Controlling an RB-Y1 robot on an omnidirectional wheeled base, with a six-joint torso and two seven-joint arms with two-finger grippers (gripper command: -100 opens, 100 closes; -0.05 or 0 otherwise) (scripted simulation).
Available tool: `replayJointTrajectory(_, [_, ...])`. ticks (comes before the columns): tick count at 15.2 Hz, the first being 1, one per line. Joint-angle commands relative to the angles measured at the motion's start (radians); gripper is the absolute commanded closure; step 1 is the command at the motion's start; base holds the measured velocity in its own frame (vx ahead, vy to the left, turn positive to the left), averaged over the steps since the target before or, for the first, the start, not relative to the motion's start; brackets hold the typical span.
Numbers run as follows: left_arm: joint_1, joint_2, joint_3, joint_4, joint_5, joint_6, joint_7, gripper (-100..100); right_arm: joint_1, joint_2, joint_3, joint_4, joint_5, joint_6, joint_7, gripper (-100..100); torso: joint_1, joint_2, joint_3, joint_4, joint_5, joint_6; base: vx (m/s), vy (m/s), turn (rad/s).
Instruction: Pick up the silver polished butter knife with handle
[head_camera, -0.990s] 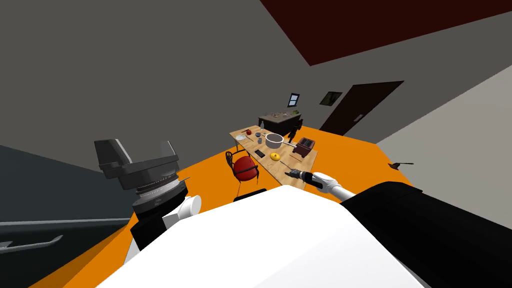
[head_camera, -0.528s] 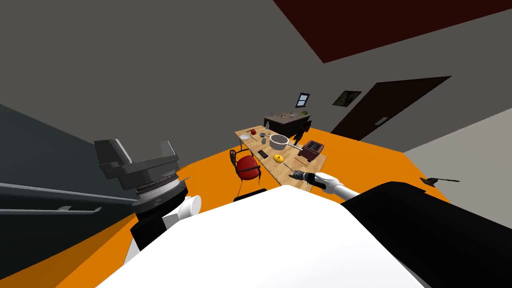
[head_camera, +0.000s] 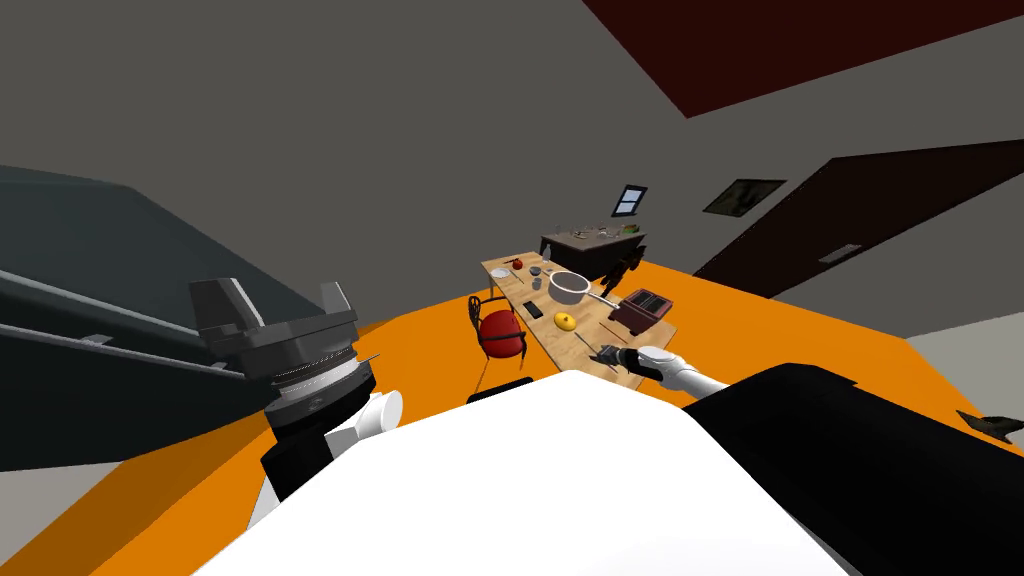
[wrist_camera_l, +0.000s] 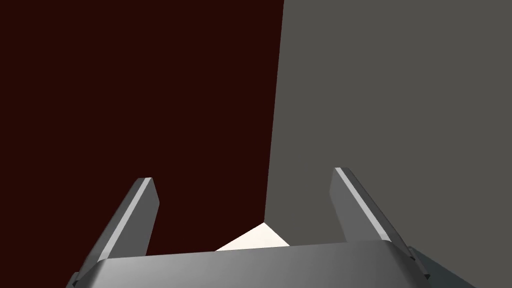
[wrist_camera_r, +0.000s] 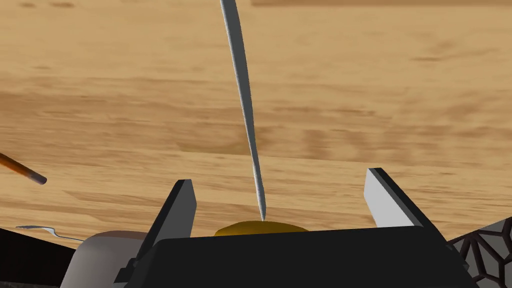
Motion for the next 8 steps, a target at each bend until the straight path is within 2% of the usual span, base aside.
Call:
replayJointTrajectory(1, [0.0, 0.0, 0.0, 0.0, 0.0, 0.0, 0.0, 0, -0.008, -0.008, 0.015, 0.031, 0.019, 0.004, 0.001, -100, 0.0, 0.0, 0.0, 0.0, 0.0, 0.0, -0.023, -0.049, 0.163])
replayJointTrajectory(2, [0.0, 0.0, 0.0, 0.0, 0.0, 0.0, 0.0, 0, -0.009, -0.003, 0.01, 0.018, 0.01, 0.002, -0.001, -100, 0.0, 0.0, 0.0, 0.0, 0.0, 0.0, -0.014, -0.031, 0.057])
replayJointTrajectory(3, [0.0, 0.0, 0.0, 0.0, 0.0, 0.0, 0.0, 0, 0.02, 0.005, -0.002, 0.021, -0.022, 0.021, 0.006, -100, 0.001, 0.0, 0.0, 0.0, 0.0, 0.001, -0.036, -0.019, 0.313])
replayJointTrajectory(4, [0.0, 0.0, 0.0, 0.0, 0.0, 0.0, 0.0, 0, 0.02, 0.005, -0.002, 0.021, -0.022, 0.021, 0.006, -100, 0.002, 0.001, 0.0, 0.0, 0.0, 0.0, -0.058, -0.03, 0.39])
replayJointTrajectory(5, [0.0, 0.0, 0.0, 0.0, 0.0, 0.0, 0.0, 0, 0.05, 0.014, -0.016, 0.019, -0.056, 0.039, 0.013, -100, 0.002, 0.002, 0.001, 0.0, 0.0, 0.0, -0.095, -0.033, 0.424])
replayJointTrajectory(6, [0.0, 0.0, 0.0, 0.0, 0.0, 0.0, 0.0, 0, 0.05, 0.014, -0.016, 0.019, -0.056, 0.039, 0.013, -100, 0.001, 0.004, 0.002, 0.001, 0.0, 0.0, -0.099, -0.033, 0.345])
replayJointTrajectory(7, [0.0, 0.0, 0.0, 0.0, 0.0, 0.0, 0.0, 0, 0.081, 0.023, -0.03, 0.018, -0.091, 0.058, 0.021, -100, 0.001, 0.005, 0.003, 0.001, 0.0, 0.0, -0.107, -0.037, 0.45])
replayJointTrajectory(8, [0.0, 0.0, 0.0, 0.0, 0.0, 0.0, 0.0, 0, 0.081, 0.023, -0.03, 0.018, -0.091, 0.058, 0.021, -100, 0.001, 0.006, 0.003, 0.001, 0.0, 0.0, -0.106, -0.034, 0.349])
